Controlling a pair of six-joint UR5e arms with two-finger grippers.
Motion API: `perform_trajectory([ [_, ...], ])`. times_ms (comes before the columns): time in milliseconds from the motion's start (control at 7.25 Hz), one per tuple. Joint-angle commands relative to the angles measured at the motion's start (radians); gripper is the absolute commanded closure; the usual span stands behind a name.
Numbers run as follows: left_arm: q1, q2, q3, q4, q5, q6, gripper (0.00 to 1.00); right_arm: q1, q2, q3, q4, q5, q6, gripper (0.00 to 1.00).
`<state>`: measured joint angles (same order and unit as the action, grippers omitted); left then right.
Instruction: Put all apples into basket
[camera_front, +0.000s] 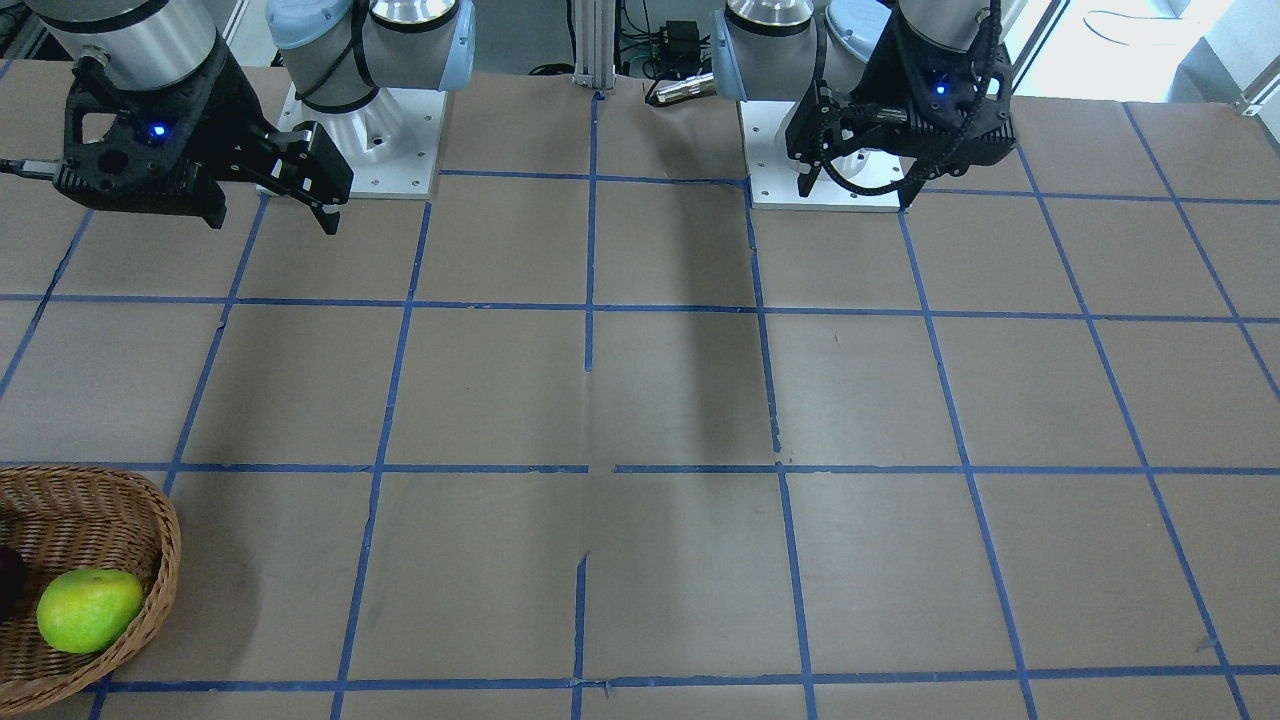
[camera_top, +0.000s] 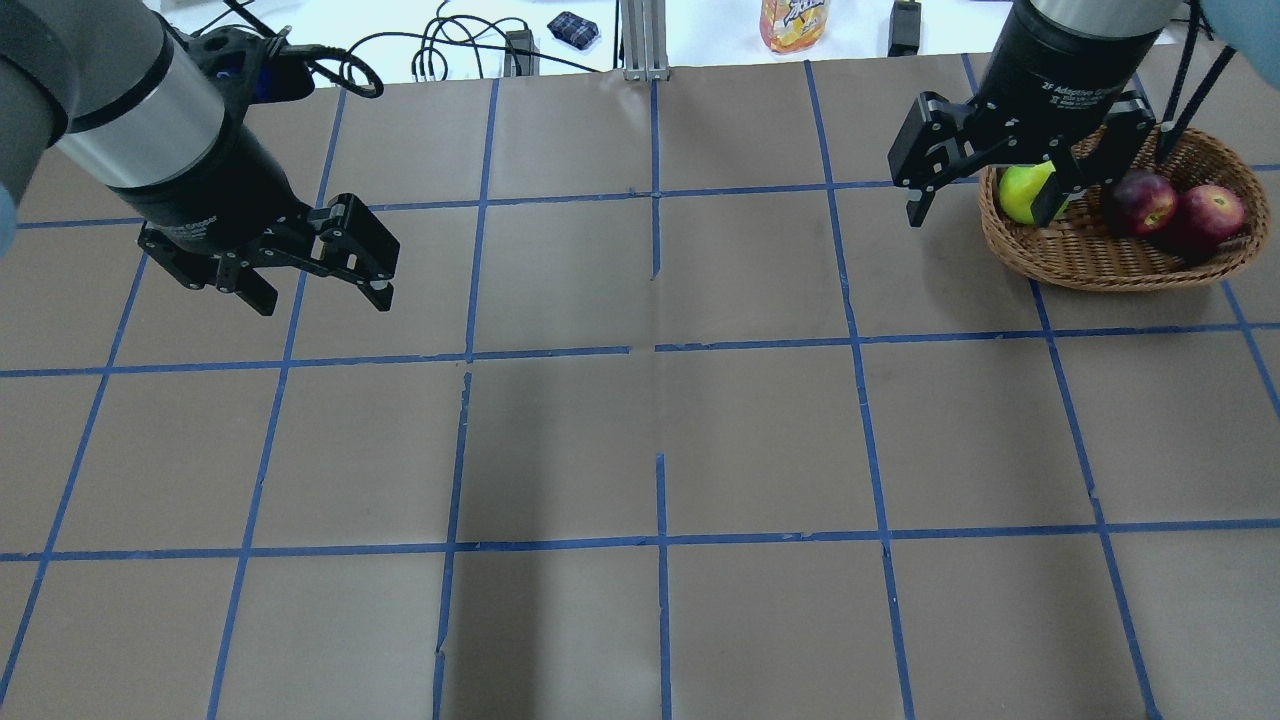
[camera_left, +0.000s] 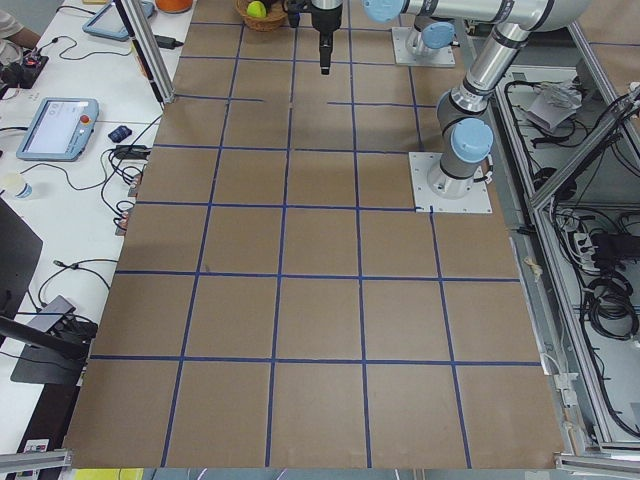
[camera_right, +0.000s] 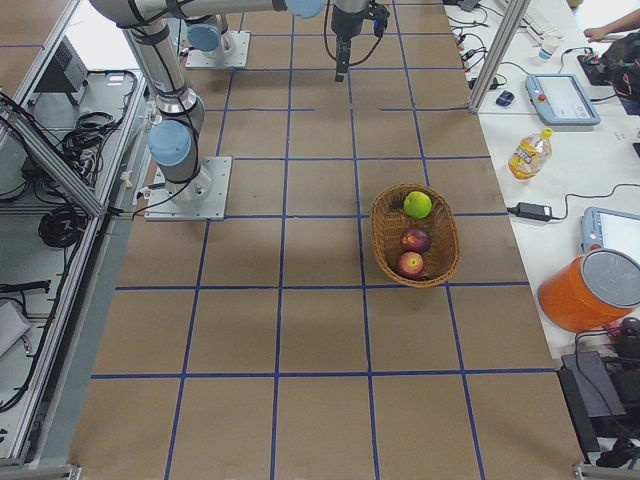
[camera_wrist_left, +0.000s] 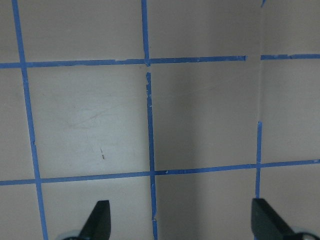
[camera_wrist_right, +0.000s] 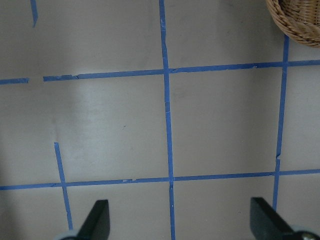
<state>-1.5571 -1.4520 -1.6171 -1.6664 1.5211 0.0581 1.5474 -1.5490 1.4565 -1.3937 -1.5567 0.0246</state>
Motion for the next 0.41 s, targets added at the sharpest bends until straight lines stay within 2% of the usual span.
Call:
perform_trajectory([
  [0,-0.008,-0.028,0.034,0.005,0.007,0.000,0.00,0.000,0.000,0.001,-0.001,0.001,0.000,0.00],
  [276,-0.008,-0.053,0.054,0.011,0.004,-0.001,0.00,0.002,0.001,0.002,-0.001,0.026,0.000,0.00],
])
